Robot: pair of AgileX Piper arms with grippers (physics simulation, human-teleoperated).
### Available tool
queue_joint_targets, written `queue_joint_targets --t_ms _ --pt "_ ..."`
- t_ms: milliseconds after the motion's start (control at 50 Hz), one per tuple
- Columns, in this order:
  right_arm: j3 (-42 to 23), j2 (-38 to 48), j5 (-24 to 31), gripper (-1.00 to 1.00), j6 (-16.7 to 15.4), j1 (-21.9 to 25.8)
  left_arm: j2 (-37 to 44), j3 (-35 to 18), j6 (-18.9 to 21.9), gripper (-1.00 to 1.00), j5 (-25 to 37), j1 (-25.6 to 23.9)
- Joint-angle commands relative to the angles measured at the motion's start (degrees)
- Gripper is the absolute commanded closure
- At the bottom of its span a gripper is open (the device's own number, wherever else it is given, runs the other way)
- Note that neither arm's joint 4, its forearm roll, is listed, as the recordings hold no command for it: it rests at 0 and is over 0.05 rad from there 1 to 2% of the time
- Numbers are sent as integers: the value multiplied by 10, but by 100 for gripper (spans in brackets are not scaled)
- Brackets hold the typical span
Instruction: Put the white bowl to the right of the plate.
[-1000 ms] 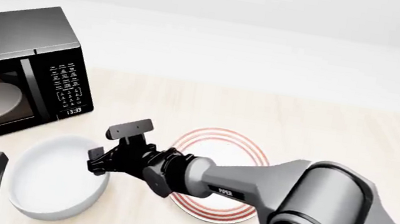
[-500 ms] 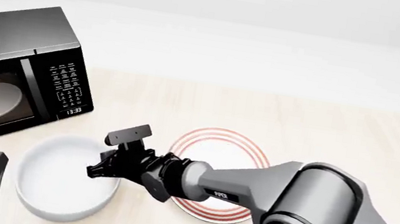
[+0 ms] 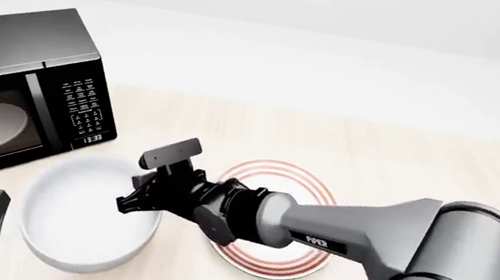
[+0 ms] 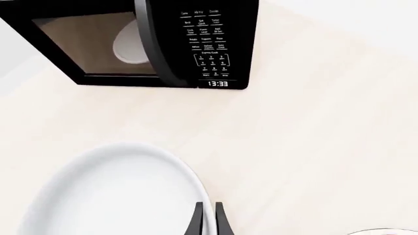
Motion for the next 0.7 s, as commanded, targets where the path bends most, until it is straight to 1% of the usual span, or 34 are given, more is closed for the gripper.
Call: queue_joint_targets --t_ms 20,60,100,180,220,260,280,300,400,460,500,540,580,700 --pt "49 -68 -9 100 -16 -24 0 0 0 -100 0 0" --pt "52 -74 -7 100 -17 -27 0 0 0 -100 0 0" --pt "68 -90 -9 100 -24 -45 0 0 0 -100 0 0" --pt "88 -111 -10 100 -31 -64 0 0 0 -100 0 0" --pt "102 -122 -16 100 -27 -71 0 0 0 -100 0 0" --pt "120 -138 -20 100 -34 -92 0 0 0 -100 0 0" --pt "120 -138 -20 100 -34 -92 0 0 0 -100 0 0" --pt "131 -149 -20 100 -41 -104 0 0 0 -100 0 0" --pt "165 -183 -25 100 -45 -131 0 0 0 -100 0 0" --pt "192 -205 -34 100 -47 -158 0 0 0 -100 0 0" --pt "212 -222 -39 100 -54 -188 0 0 0 -100 0 0" --pt "221 -234 -39 100 -59 -200 0 0 0 -100 0 0" --pt "237 -254 -37 100 -67 -223 0 0 0 -100 0 0" --pt "266 -288 -36 100 -75 -266 0 0 0 -100 0 0"
